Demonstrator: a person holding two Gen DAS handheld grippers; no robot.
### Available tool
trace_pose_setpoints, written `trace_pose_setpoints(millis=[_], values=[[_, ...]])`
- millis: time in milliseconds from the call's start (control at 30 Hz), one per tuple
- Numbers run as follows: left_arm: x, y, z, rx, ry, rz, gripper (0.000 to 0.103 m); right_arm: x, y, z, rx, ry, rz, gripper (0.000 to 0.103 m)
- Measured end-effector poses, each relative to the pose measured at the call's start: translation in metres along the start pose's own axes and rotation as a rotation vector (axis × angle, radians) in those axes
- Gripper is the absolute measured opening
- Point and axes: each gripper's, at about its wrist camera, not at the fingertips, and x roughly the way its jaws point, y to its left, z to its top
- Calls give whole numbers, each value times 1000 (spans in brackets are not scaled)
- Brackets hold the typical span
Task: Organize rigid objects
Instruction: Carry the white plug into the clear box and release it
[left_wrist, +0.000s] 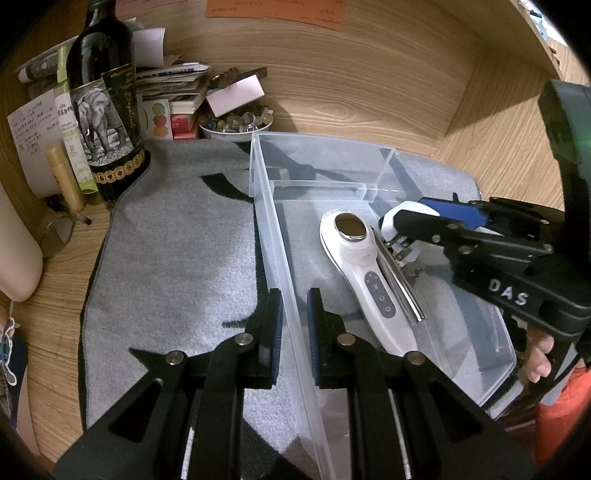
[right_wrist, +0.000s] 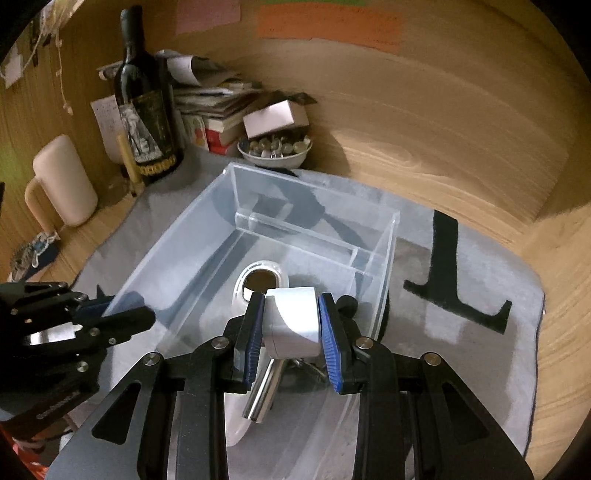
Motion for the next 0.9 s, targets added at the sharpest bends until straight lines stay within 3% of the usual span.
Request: trace_pose_setpoints(millis=[400, 533, 700, 833, 900], values=[[0, 2, -1, -3, 0, -3, 13, 12, -2, -2, 6, 46, 10, 30], [-1, 2, -1, -2, -1, -3, 13, 4, -2, -2, 8, 18, 8, 49], [-1, 2, -1, -1, -1, -2, 13, -14, -1, -2, 2, -26, -2, 53], [0, 3, -1, -2, -1, -3, 13, -35, -5, -4, 22, -79, -17, 72], [0, 2, -1, -3, -1, -4, 13, -46, -10, -7, 37, -108, -28, 76]])
